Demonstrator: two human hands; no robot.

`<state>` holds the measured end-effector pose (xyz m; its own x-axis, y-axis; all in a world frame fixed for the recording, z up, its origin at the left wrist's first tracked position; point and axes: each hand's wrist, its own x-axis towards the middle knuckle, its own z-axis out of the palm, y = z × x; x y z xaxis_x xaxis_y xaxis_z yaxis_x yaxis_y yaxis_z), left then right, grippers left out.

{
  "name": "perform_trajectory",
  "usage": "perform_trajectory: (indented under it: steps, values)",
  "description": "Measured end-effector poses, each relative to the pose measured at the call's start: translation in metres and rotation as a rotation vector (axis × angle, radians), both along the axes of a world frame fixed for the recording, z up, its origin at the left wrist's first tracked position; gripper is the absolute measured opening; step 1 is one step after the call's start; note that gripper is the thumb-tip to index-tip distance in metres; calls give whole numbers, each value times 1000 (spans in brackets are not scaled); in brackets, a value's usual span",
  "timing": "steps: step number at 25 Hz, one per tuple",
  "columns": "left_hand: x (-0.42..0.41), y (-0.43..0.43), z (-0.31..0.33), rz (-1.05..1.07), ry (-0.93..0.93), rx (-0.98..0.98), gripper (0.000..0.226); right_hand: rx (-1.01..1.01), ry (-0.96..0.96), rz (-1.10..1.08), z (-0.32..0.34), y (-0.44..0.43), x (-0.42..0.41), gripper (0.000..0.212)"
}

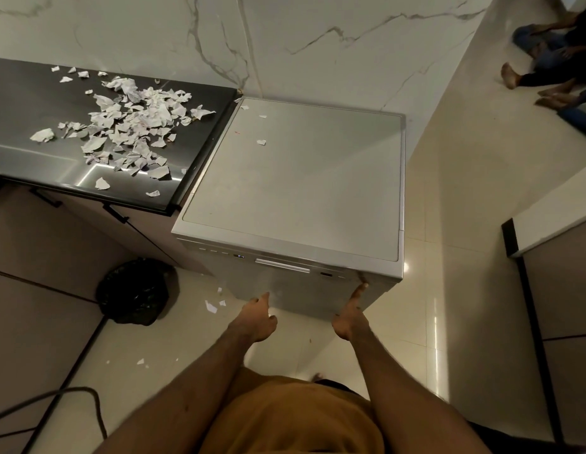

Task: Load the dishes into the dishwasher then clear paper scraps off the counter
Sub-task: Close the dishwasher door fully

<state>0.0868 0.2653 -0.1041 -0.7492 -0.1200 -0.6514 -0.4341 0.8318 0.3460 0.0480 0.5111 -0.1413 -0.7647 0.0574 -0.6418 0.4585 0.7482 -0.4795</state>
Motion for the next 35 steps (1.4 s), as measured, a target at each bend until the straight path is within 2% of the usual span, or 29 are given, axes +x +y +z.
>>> perform_trajectory:
  steps: [4,10,21,26,35]
  values:
    - [2,-3,1,-35,18,-31,72,-79,-17,-88,21,-10,-2,120]
    - [4,-5,1,-62,53,-62,72,-60,-5,-119,31,-11,2,107]
    - [8,10,7,-121,118,-81,77,-31,39,106,30,-12,15,98]
    - [15,9,6,-138,155,-120,79,74,143,215,27,-13,12,85]
    - [12,10,12,-129,219,-131,83,69,358,308,33,-19,8,70]
